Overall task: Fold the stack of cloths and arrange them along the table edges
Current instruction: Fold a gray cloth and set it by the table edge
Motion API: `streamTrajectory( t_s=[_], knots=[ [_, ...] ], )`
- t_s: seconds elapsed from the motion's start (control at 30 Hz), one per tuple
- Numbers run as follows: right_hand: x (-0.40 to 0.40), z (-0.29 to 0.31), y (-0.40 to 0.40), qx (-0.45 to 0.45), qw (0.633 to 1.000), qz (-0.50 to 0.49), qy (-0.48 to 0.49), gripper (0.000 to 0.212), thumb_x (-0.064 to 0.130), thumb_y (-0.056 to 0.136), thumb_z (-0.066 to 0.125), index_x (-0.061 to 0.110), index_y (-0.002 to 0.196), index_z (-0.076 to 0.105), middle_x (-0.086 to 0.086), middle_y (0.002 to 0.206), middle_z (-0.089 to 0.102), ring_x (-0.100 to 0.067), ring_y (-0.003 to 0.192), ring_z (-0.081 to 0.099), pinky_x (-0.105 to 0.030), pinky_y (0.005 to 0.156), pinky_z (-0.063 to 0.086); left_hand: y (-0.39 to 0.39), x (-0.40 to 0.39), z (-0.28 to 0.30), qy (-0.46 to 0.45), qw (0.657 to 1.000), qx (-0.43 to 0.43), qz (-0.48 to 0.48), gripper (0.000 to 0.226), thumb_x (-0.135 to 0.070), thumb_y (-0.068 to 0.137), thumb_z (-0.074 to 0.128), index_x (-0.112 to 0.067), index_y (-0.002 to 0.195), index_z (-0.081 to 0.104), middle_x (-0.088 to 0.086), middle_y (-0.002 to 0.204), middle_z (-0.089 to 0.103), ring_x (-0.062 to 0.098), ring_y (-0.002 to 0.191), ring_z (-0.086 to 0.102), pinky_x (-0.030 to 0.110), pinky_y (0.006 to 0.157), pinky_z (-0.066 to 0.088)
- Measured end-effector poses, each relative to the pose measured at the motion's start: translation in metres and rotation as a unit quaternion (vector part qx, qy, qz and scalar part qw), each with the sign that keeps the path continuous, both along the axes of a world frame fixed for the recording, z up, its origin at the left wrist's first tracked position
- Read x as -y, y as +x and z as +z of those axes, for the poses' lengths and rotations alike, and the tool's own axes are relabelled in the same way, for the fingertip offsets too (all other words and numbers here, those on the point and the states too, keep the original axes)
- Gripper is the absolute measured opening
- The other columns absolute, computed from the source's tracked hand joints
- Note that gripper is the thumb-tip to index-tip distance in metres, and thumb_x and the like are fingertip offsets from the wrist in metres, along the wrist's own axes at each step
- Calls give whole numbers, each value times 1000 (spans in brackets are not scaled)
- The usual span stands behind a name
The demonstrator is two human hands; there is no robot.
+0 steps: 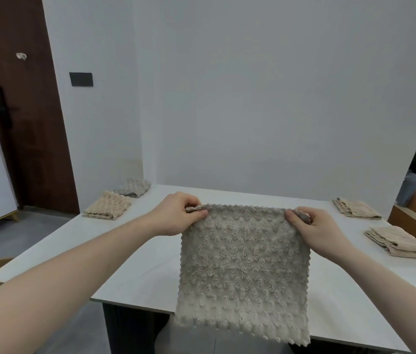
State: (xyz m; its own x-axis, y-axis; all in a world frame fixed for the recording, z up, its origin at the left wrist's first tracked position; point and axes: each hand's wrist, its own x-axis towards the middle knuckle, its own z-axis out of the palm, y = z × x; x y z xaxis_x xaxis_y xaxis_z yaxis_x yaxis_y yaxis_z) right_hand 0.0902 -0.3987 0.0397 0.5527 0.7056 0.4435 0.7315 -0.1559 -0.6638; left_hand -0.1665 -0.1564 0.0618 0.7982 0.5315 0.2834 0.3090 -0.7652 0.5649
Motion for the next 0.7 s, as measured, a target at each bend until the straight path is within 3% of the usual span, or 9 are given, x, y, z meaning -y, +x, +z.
streamTrajectory(
  t_s=[0.07, 0.2, 0.27, 0.37, 0.47, 0.63, 0.7],
  knots=[
    [-10, -10, 10, -5, 1000, -19, -22, 50, 45, 100, 61, 8, 67, 52, 4, 58, 45, -14, 58, 42, -34, 59, 32, 11, -7, -10, 4, 1000, -4, 22, 42, -42, 97, 65, -5, 77, 60, 2, 64, 49, 17, 60, 44, 31, 58, 35],
    [-30, -22, 23, -14, 997, -44, -61, 35, 41, 99, 64, 18, 73, 69, -6, 71, 70, -25, 70, 63, -31, 60, 45, 35, -23, -29, 4, 998, -23, 55, 47, -40, 99, 61, -16, 63, 43, 0, 59, 42, 21, 59, 41, 33, 58, 30],
    [-40, -27, 30, -10, 995, -53, -81, 33, 39, 99, 64, 20, 74, 70, -6, 70, 70, -27, 72, 65, -31, 60, 46, 44, -31, -38, 10, 996, -42, 74, 47, -41, 98, 62, -18, 61, 44, 0, 59, 46, 23, 63, 47, 33, 59, 35],
    [-56, -32, 41, 1, 993, -61, -100, 32, 35, 100, 64, 19, 73, 69, -1, 67, 68, -21, 69, 62, -31, 60, 44, 56, -44, -48, 17, 992, -62, 107, 40, -48, 94, 65, -19, 67, 61, -3, 68, 61, 21, 73, 60, 32, 67, 48],
    [-71, -38, 50, 7, 991, -65, -113, 28, 33, 99, 65, 22, 75, 71, 3, 69, 68, -16, 71, 62, -29, 60, 44, 67, -56, -53, 2, 991, -64, 120, 33, -49, 92, 68, -25, 69, 65, -5, 75, 67, 20, 79, 63, 30, 68, 48],
    [-94, -47, 65, 24, 987, -81, -134, 26, 32, 99, 65, 18, 78, 72, -3, 74, 71, -24, 77, 64, -35, 69, 50, 87, -69, -59, -40, 986, -68, 147, 28, -38, 97, 63, -19, 78, 71, 0, 78, 68, 26, 84, 64, 32, 72, 51],
    [-101, -49, 69, 25, 987, -83, -132, 25, 30, 99, 64, 17, 79, 73, -4, 74, 71, -24, 76, 64, -34, 67, 49, 94, -73, -61, -73, 984, -55, 155, 29, -32, 100, 59, -15, 80, 71, 3, 77, 72, 24, 77, 72, 32, 74, 55]
  ],
)
